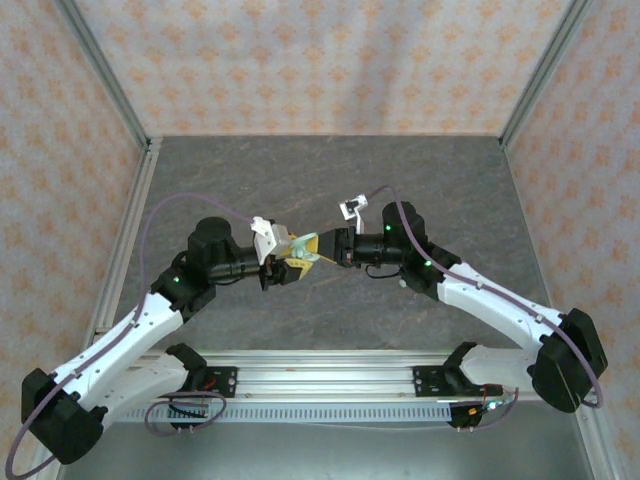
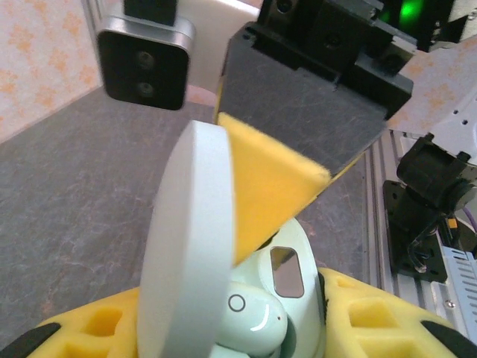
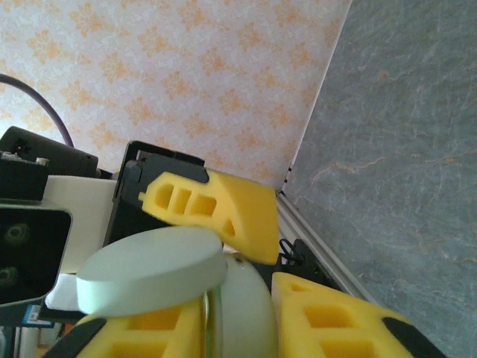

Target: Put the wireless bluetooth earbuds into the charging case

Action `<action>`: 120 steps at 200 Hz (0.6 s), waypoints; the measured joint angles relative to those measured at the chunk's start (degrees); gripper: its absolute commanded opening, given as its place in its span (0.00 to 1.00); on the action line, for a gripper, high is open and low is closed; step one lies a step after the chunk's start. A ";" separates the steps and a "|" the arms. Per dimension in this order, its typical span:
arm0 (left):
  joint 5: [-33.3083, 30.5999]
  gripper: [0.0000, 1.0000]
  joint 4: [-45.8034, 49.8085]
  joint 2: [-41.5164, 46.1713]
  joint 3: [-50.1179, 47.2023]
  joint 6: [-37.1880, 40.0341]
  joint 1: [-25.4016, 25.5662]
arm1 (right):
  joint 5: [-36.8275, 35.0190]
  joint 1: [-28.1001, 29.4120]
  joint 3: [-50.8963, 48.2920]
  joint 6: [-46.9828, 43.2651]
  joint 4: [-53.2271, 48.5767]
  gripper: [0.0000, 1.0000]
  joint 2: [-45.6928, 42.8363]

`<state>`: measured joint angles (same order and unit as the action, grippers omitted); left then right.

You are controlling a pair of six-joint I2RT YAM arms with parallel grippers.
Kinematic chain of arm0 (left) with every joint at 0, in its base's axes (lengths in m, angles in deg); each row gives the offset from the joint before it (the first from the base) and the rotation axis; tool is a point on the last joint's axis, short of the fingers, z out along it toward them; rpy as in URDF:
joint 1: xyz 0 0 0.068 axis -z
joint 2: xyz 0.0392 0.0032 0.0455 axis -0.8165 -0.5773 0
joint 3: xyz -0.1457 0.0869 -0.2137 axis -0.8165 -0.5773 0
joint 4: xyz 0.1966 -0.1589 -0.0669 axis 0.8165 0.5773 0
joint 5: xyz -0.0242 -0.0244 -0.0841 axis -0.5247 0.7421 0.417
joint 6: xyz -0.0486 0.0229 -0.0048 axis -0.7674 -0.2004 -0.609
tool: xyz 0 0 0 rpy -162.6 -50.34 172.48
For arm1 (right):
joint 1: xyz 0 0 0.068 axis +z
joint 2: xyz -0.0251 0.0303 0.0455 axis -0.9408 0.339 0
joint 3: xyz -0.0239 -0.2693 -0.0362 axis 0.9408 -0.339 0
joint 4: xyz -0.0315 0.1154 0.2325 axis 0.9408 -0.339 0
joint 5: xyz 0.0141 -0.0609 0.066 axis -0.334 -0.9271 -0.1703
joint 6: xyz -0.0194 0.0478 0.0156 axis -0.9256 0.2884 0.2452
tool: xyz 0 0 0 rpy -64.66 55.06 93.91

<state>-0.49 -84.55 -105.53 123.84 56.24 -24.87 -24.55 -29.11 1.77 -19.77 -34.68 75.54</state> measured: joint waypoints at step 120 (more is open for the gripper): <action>1.79 0.45 0.00 -1.55 0.90 -3.04 -2.29 | -1.75 -0.04 0.50 -0.79 -2.95 0.50 -0.68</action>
<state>1.31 -84.55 -107.09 124.74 53.20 -27.17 -26.30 -29.15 2.27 -20.56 -37.63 74.87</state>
